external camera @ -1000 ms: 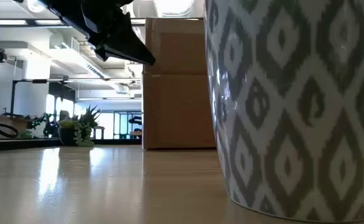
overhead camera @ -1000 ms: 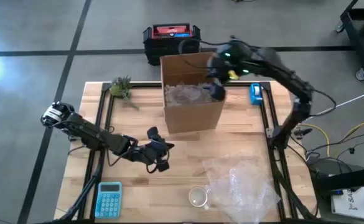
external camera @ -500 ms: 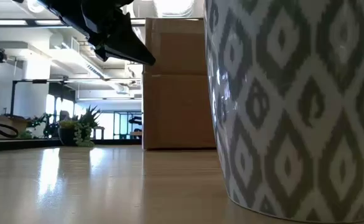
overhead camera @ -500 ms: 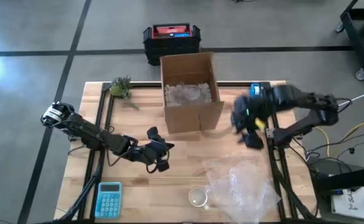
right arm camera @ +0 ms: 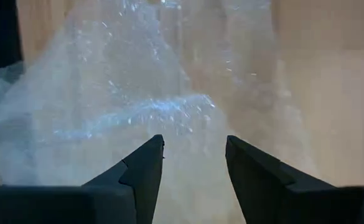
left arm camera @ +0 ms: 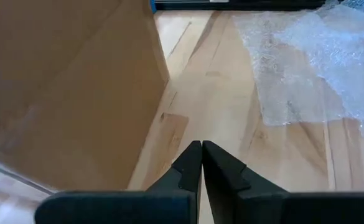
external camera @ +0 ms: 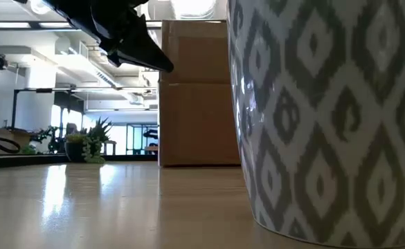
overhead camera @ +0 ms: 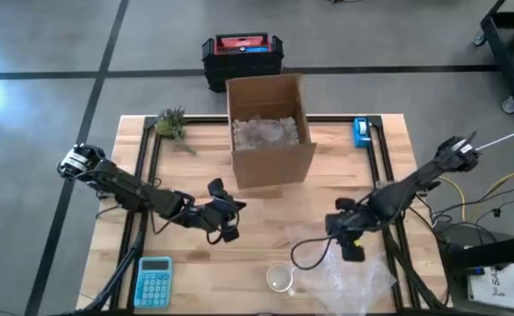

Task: Wrap mug
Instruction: Wrap the gray mug with the bubble wrap

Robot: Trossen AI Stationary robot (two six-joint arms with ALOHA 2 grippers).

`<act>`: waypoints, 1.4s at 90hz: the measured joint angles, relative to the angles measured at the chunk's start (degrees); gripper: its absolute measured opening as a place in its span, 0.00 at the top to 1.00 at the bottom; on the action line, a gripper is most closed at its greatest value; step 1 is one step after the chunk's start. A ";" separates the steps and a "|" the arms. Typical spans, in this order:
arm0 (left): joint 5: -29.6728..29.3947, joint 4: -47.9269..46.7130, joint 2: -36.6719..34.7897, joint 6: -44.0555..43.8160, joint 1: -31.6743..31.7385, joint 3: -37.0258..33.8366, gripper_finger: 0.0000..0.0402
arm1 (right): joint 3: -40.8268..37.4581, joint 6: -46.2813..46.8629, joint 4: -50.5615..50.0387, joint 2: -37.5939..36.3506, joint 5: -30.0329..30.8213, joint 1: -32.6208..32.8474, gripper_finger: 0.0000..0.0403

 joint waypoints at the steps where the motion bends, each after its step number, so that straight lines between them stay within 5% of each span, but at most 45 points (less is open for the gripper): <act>1: -0.02 0.01 0.00 0.07 0.05 0.00 1.00 | -0.26 -0.01 0.19 0.32 0.13 -0.01 0.63; 39: -0.16 0.79 0.00 0.13 1.16 0.00 1.00 | -1.71 -1.88 1.21 15.93 -2.04 -0.67 0.72; 61: 1.71 0.77 0.00 -2.45 1.14 0.00 1.00 | 0.05 -12.51 2.29 19.24 -5.25 -0.75 0.97; 85: 3.25 0.75 -0.01 -5.42 0.99 0.00 1.00 | 5.72 -21.09 2.92 11.39 -6.06 -1.00 1.00; 100: 4.20 0.68 -0.02 -6.31 0.88 0.00 1.00 | 7.83 -22.52 5.58 3.55 -1.02 -1.81 1.00; 111: 4.96 0.67 -0.02 -6.76 0.82 0.00 1.00 | 6.61 -9.53 5.47 -1.30 3.34 -2.03 1.00; 126: 6.18 0.73 -0.02 -7.17 0.75 0.00 1.00 | 1.05 1.06 4.63 -2.56 0.03 -1.84 0.91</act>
